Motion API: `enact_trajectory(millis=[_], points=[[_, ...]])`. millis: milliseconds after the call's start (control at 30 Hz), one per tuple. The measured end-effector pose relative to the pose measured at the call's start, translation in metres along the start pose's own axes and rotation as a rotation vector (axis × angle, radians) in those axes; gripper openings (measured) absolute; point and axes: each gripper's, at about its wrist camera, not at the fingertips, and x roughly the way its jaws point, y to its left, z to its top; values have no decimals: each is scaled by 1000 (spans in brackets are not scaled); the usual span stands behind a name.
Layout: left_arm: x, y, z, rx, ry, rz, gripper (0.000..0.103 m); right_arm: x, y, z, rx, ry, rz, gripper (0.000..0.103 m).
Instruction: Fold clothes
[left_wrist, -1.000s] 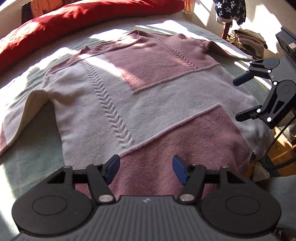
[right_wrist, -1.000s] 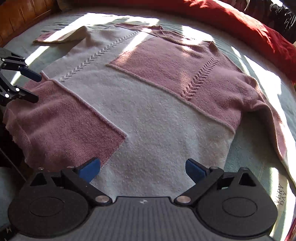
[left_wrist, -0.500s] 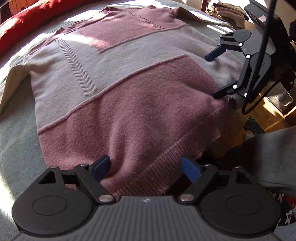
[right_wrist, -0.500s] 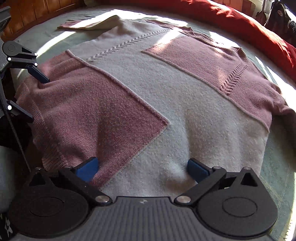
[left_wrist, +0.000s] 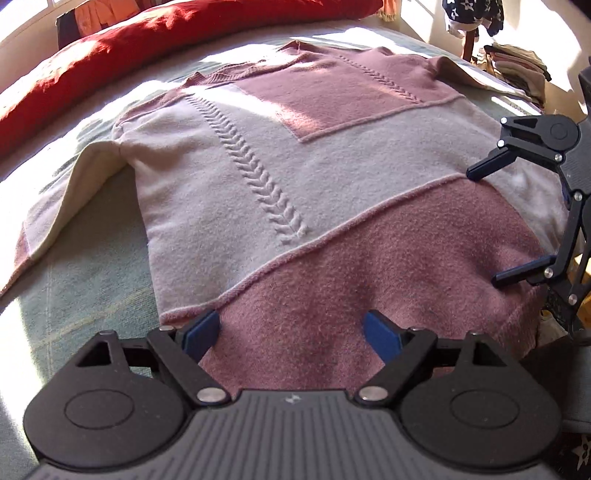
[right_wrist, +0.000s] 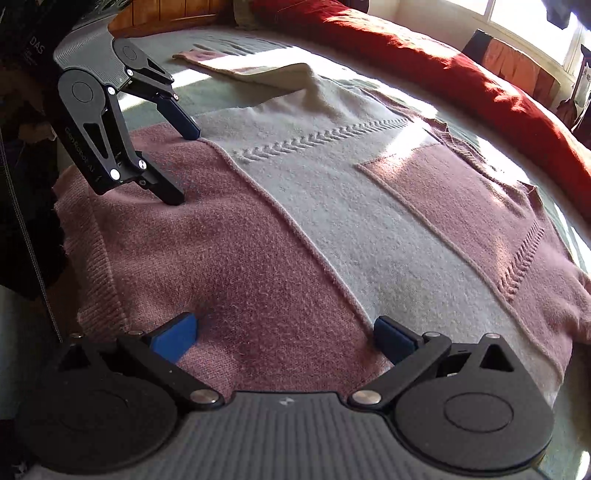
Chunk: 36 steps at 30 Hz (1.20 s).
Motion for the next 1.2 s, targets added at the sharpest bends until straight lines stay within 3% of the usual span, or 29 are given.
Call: enact_trajectory(millis=[100, 200, 333, 400, 500, 600, 733, 967, 1067, 1200], points=[[-13, -7, -13, -3, 49, 11, 87, -16, 0, -24, 38, 71, 11, 103], [-27, -15, -10, 1, 83, 13, 86, -30, 2, -38, -11, 158, -1, 103], [-37, -25, 0, 14, 30, -44, 86, -43, -16, -30, 58, 116, -39, 103], [-25, -28, -6, -23, 101, -114, 86, -40, -27, -26, 121, 115, -55, 103], [-20, -32, -26, -53, 179, -117, 86, -36, -39, -29, 211, 148, -59, 103], [-31, -30, -25, -69, 196, -122, 86, -40, -42, -44, 281, 203, -47, 103], [-33, -16, 5, -64, 99, -76, 86, -50, -45, -49, 327, 218, -60, 103], [17, 3, 89, 5, -140, -39, 87, -23, -98, 8, 291, -8, -209, 103], [47, 8, 114, 16, -157, -37, 87, -4, -128, 21, 330, -51, -234, 103], [68, 24, 110, -102, -74, -56, 87, 9, -155, 20, 416, -39, -227, 103]])
